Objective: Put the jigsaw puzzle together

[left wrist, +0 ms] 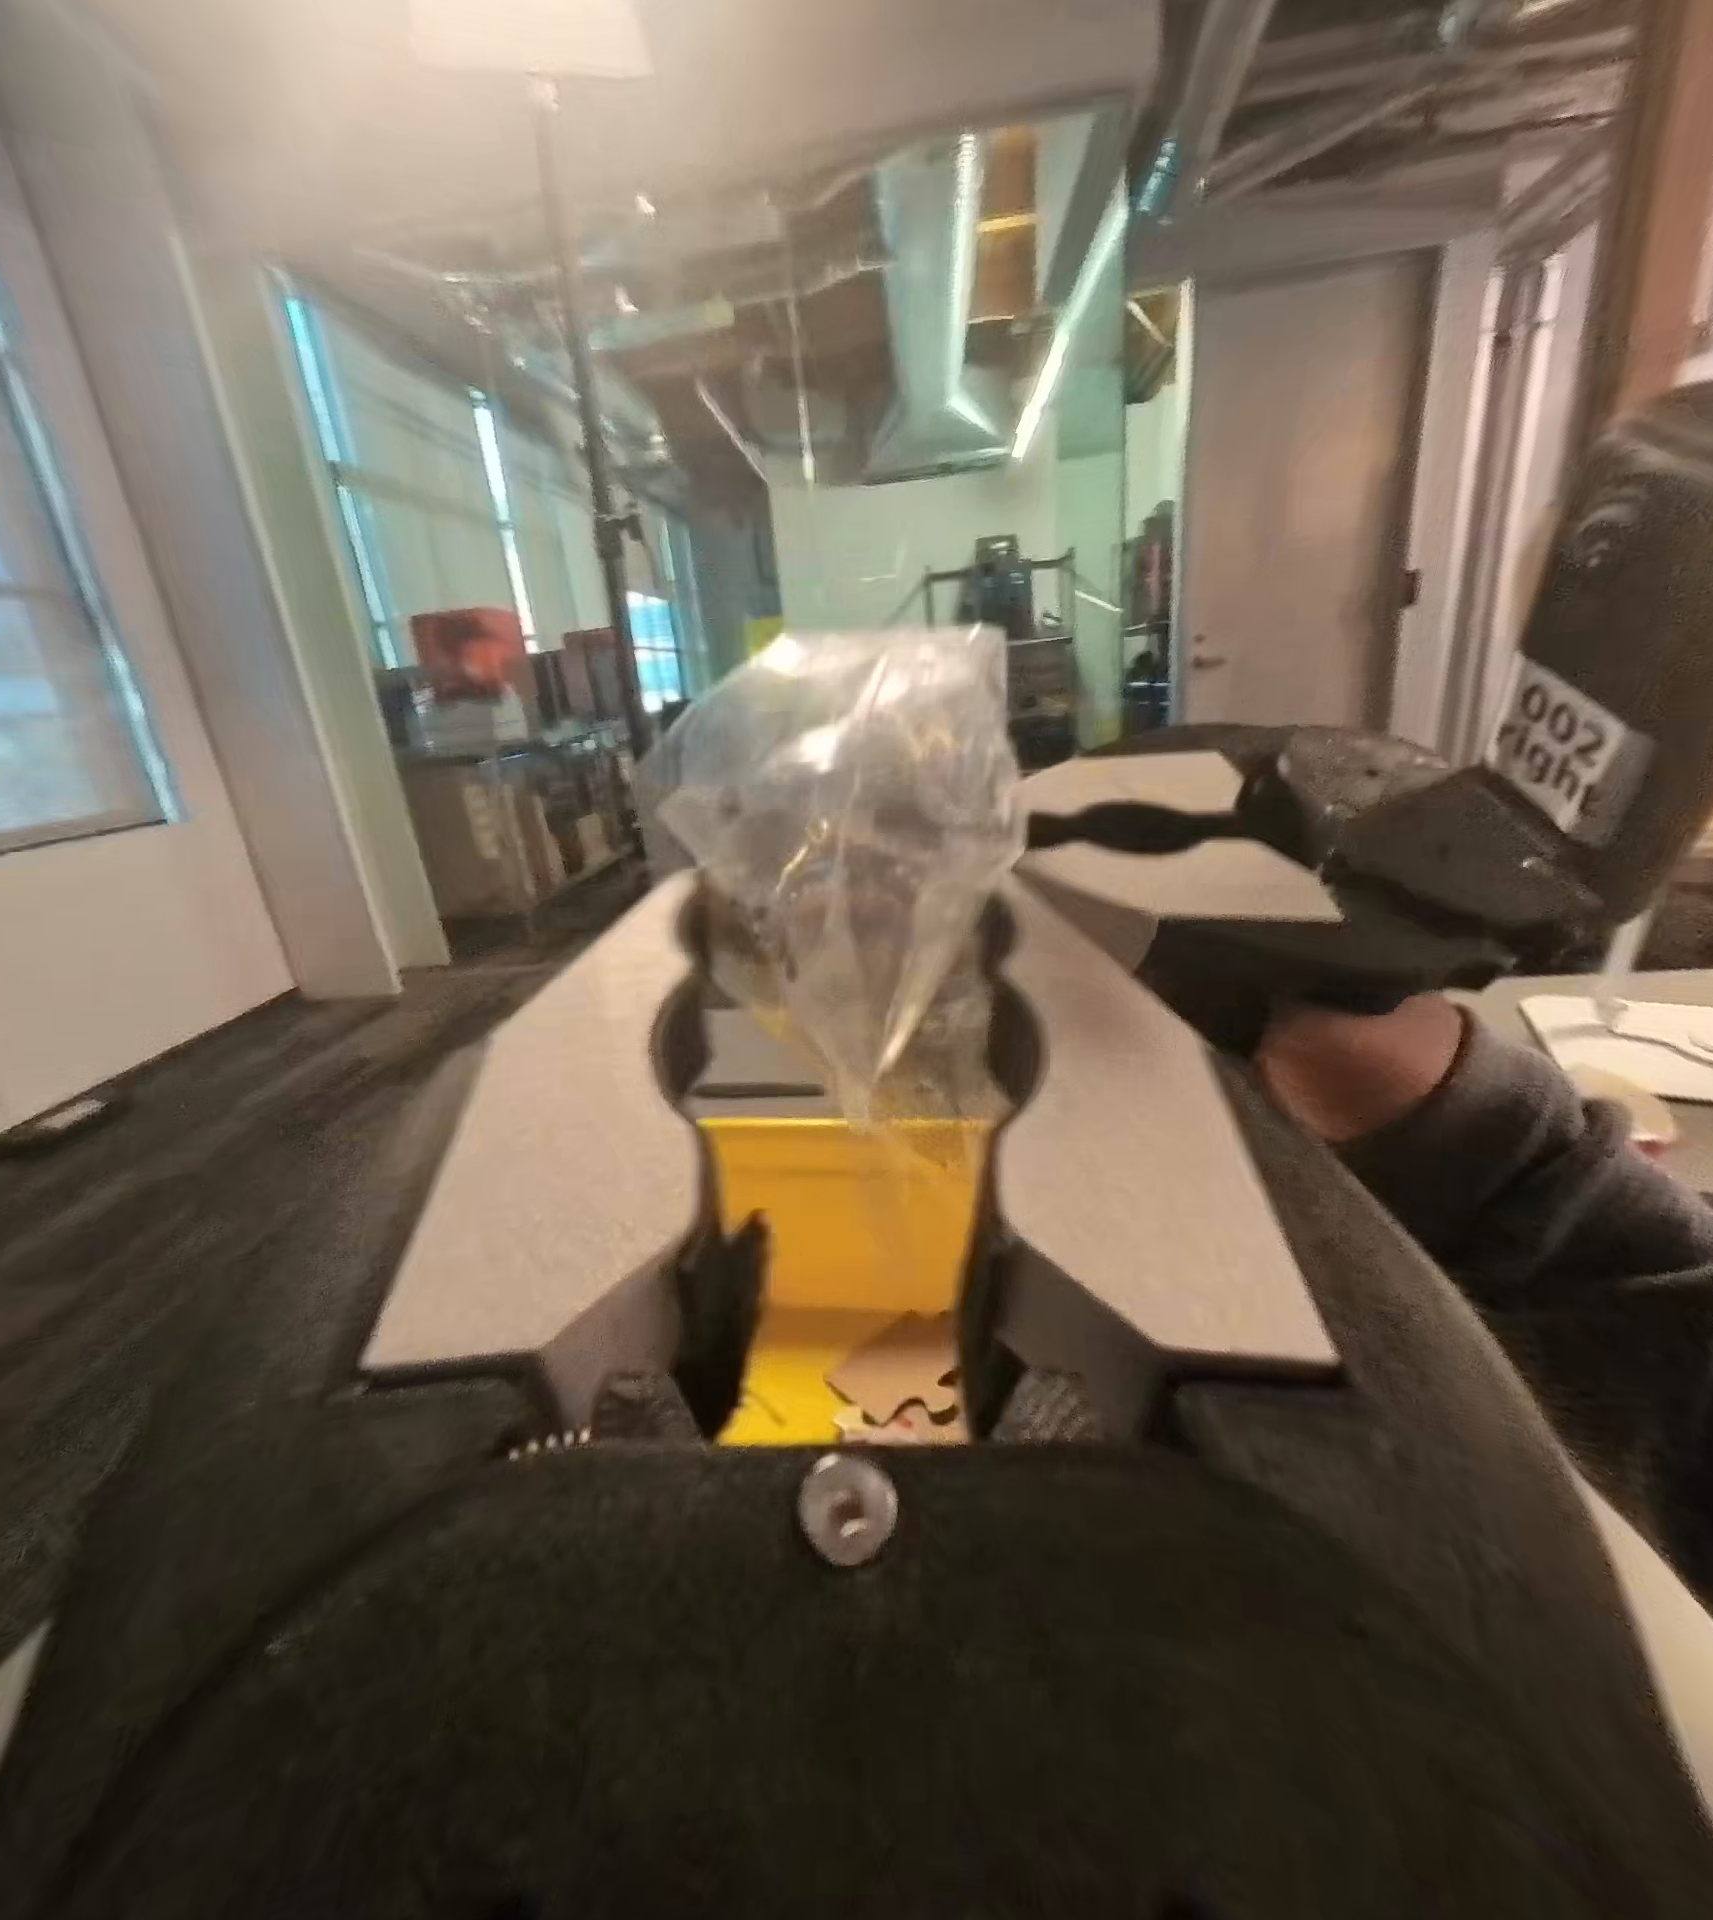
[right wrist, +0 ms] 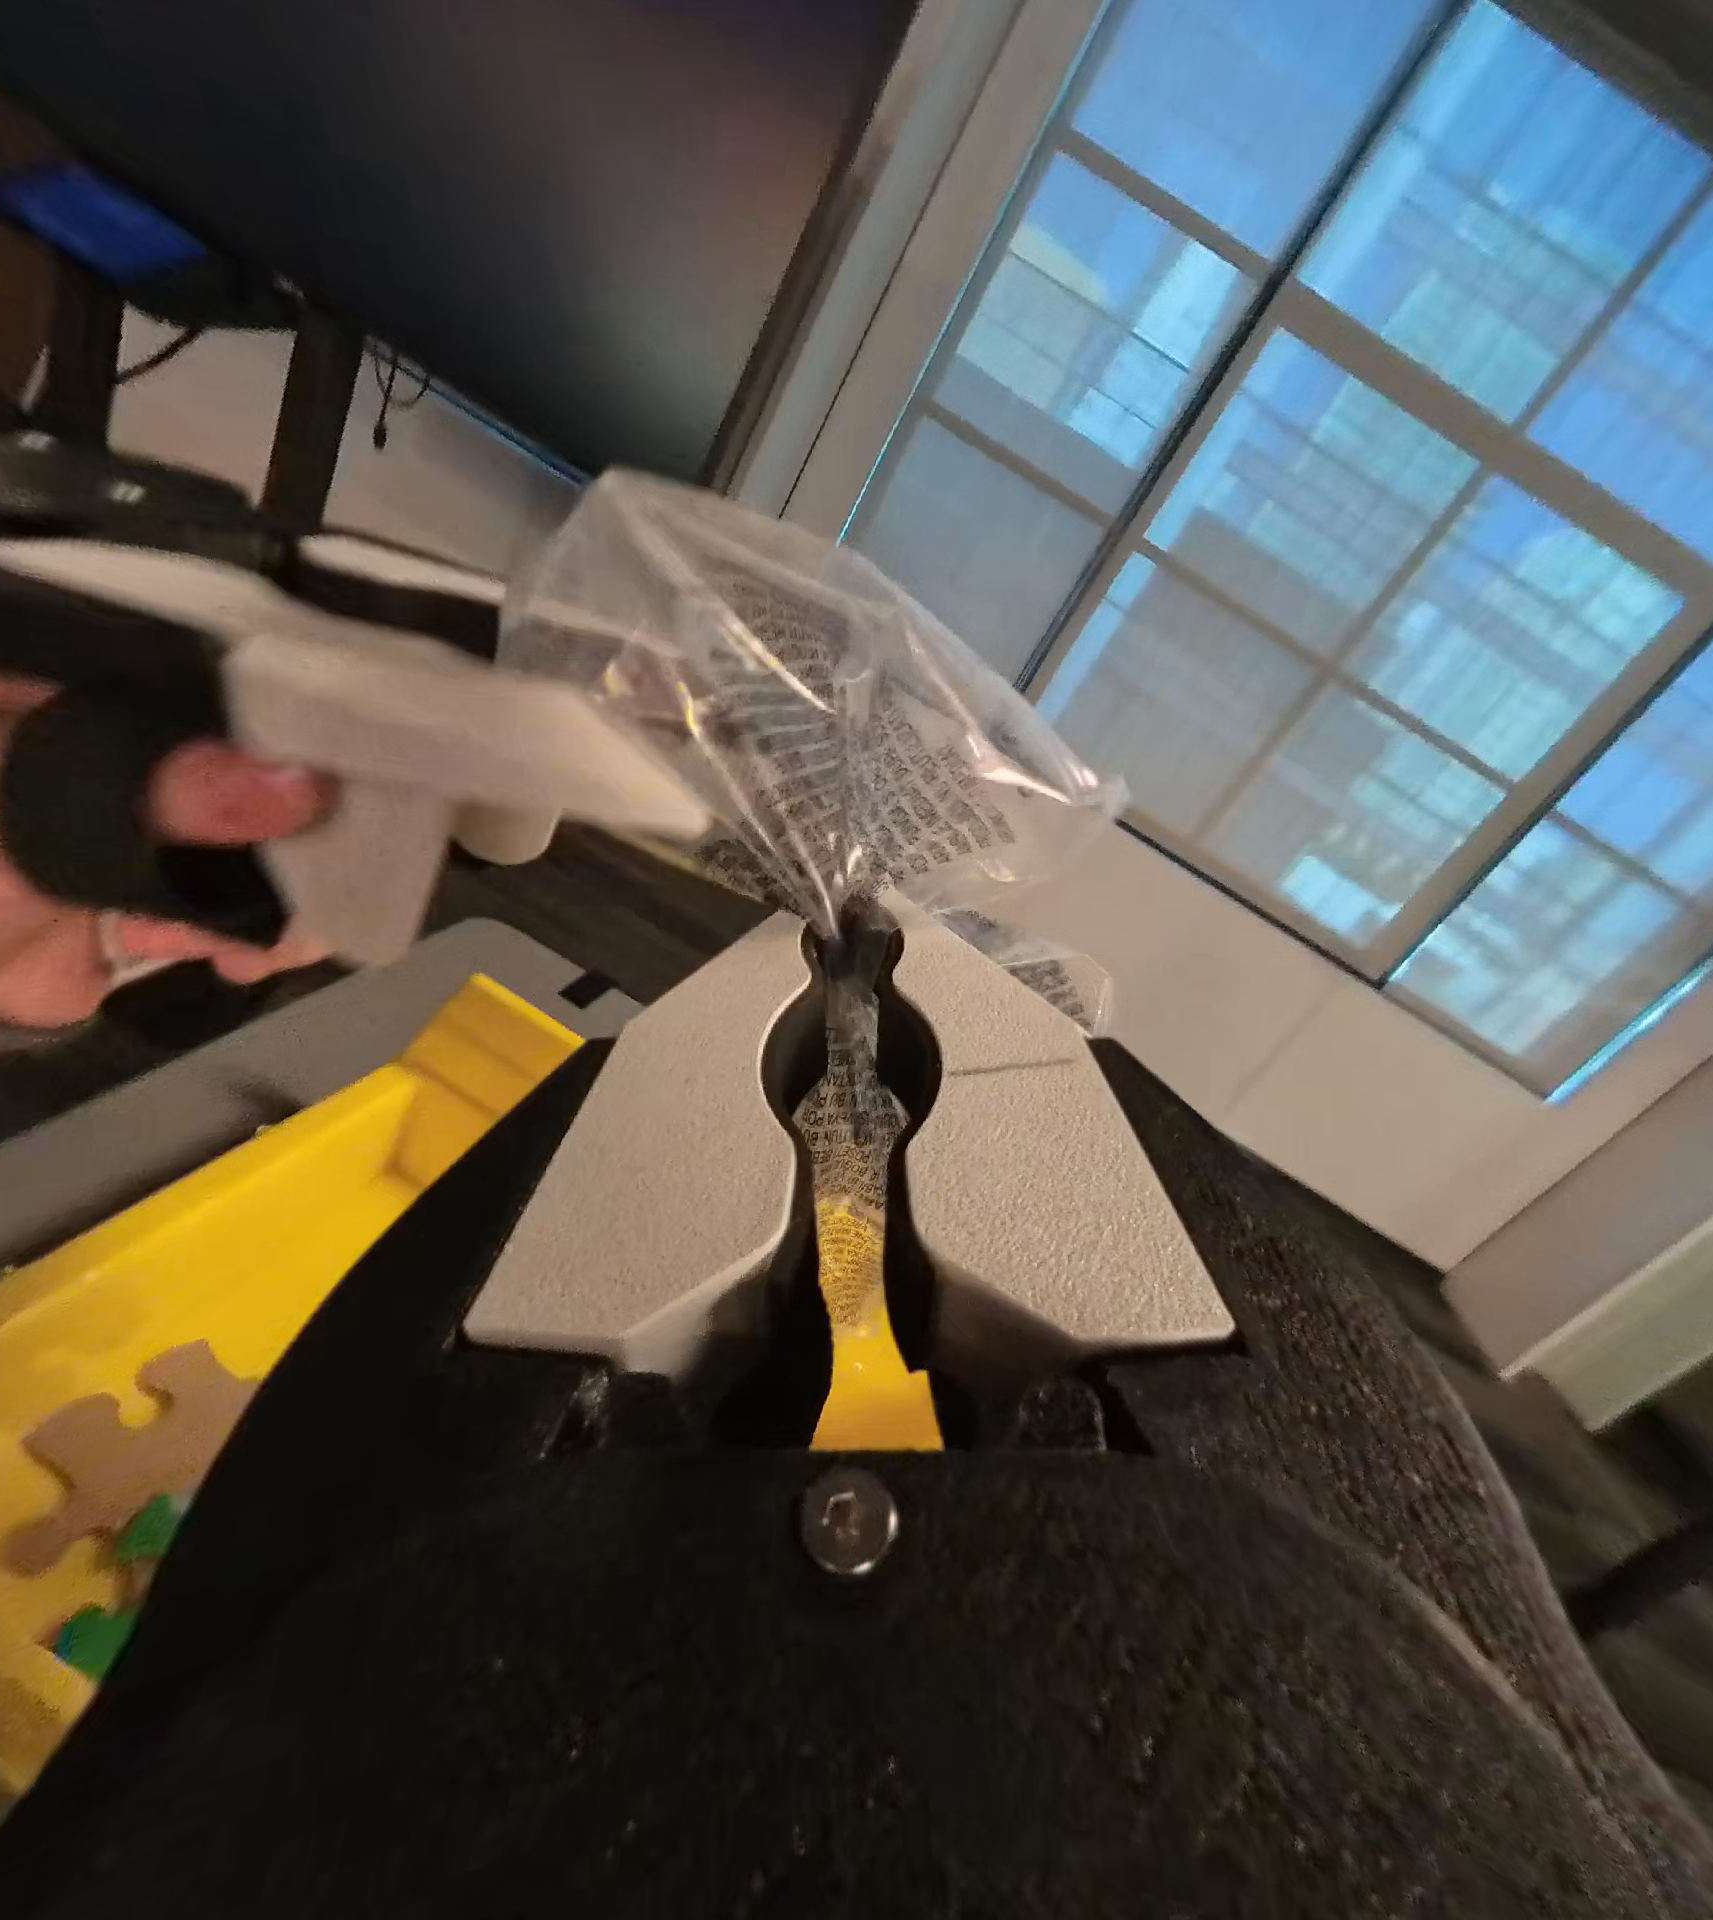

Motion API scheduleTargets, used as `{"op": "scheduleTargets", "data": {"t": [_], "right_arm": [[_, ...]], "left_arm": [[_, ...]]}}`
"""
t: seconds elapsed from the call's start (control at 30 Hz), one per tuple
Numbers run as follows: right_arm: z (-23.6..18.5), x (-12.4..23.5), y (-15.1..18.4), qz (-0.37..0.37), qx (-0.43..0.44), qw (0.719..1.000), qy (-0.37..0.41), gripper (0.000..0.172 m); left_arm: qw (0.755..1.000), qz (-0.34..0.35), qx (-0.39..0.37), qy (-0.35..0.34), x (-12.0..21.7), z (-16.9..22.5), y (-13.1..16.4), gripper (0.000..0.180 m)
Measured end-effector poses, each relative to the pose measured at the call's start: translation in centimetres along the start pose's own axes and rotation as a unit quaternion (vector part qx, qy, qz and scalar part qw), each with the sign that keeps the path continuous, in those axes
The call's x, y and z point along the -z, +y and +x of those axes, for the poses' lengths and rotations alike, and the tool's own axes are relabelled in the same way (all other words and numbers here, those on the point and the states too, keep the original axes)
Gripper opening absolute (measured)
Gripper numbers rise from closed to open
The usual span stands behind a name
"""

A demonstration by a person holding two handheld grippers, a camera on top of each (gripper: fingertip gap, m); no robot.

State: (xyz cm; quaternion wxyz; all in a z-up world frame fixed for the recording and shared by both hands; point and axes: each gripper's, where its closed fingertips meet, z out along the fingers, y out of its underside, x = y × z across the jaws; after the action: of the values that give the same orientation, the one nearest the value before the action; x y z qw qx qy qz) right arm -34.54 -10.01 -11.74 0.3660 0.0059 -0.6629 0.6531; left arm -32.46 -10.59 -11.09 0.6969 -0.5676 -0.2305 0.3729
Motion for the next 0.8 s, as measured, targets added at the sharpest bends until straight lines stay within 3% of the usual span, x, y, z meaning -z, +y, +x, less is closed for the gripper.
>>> {"op": "scheduleTargets", "data": {"t": [0.03, 0.07, 0.17, 0.2, 0.23, 0.33, 0.43, 0.5, 0.57, 0.63, 0.67, 0.7, 0.8], "right_arm": [[-0.5, -0.1, -0.2, 0.004, 0.012, 1.0, -0.006, 0.003], [-0.9, -0.1, -0.6, 0.017, 0.012, 1.0, -0.015, 0.017], [-0.6, 0.3, -1.9, 0.066, -0.074, 0.994, -0.039, 0.071], [0.0, 0.6, -2.1, 0.077, -0.116, 0.989, -0.044, 0.084], [0.6, 0.9, -2.2, 0.088, -0.154, 0.983, -0.045, 0.086], [2.3, 1.9, -1.8, 0.119, -0.241, 0.962, -0.048, 0.073], [2.1, 2.8, -2.0, 0.154, -0.328, 0.925, -0.116, 0.064], [1.3, 2.4, -0.5, 0.115, -0.337, 0.925, -0.134, 0.061], [0.0, 1.5, 0.9, 0.065, -0.32, 0.934, -0.146, 0.059], [-1.7, 1.0, 1.6, 0.026, -0.311, 0.933, -0.181, 0.043], [-2.4, 1.0, 2.0, 0.005, -0.306, 0.931, -0.199, 0.013], [-2.7, 1.0, 2.5, -0.015, -0.3, 0.932, -0.204, 0.0], [-0.2, 0.3, 3.4, -0.024, -0.346, 0.929, -0.13, 0.0]], "left_arm": [[1.0, 0.008, -0.009, 0.009, -0.1, -0.1, -0.6, 0.023], [0.999, 0.013, -0.03, 0.015, -0.1, -0.2, -1.0, 0.0], [0.996, -0.026, -0.072, 0.044, -0.6, -0.9, -1.0, 0.0], [0.994, -0.028, -0.077, 0.069, -0.6, -0.9, -1.1, 0.0], [0.993, -0.034, -0.078, 0.079, -0.6, -1.3, -1.1, 0.0], [0.983, -0.061, -0.088, 0.146, -0.1, -1.3, -0.3, 0.0], [0.971, -0.094, -0.081, 0.204, 0.6, -1.4, 0.7, 0.0], [0.955, -0.096, -0.052, 0.277, 1.7, -0.2, 0.7, 0.0], [0.948, -0.089, -0.035, 0.304, 2.1, 0.0, 0.4, 0.0], [0.95, -0.09, -0.032, 0.296, 2.0, -0.5, 0.5, 0.0], [0.952, -0.089, -0.029, 0.293, 1.9, -0.6, 0.5, 0.0], [0.955, -0.086, -0.02, 0.284, 1.8, -0.9, 0.4, 0.0], [0.984, -0.081, 0.0, 0.161, 0.5, -4.3, 0.7, 0.005]]}}
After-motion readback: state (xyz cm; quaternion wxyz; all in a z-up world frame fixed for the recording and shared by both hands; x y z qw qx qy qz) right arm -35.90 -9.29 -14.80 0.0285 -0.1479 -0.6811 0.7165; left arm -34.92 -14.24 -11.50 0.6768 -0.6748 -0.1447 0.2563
